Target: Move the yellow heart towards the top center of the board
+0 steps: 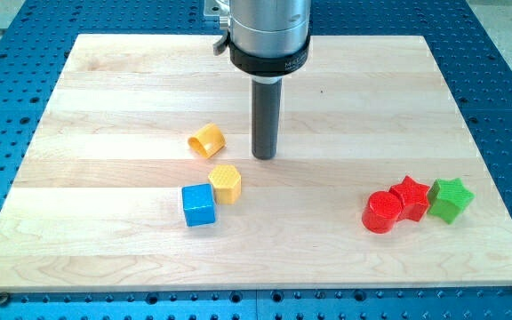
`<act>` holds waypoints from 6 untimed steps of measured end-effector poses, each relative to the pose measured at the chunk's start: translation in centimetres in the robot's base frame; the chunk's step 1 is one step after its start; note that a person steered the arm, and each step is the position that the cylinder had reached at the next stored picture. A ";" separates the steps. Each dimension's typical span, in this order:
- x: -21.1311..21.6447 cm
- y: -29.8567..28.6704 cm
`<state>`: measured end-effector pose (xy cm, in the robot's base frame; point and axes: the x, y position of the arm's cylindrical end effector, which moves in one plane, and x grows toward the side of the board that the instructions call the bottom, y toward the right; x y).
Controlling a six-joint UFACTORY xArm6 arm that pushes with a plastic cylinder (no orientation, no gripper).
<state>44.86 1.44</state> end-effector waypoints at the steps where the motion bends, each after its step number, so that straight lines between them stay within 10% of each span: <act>1: 2.2 -2.7; 2: 2.9 -11.0; 5: -11.3 4.4; 6: -8.4 -4.0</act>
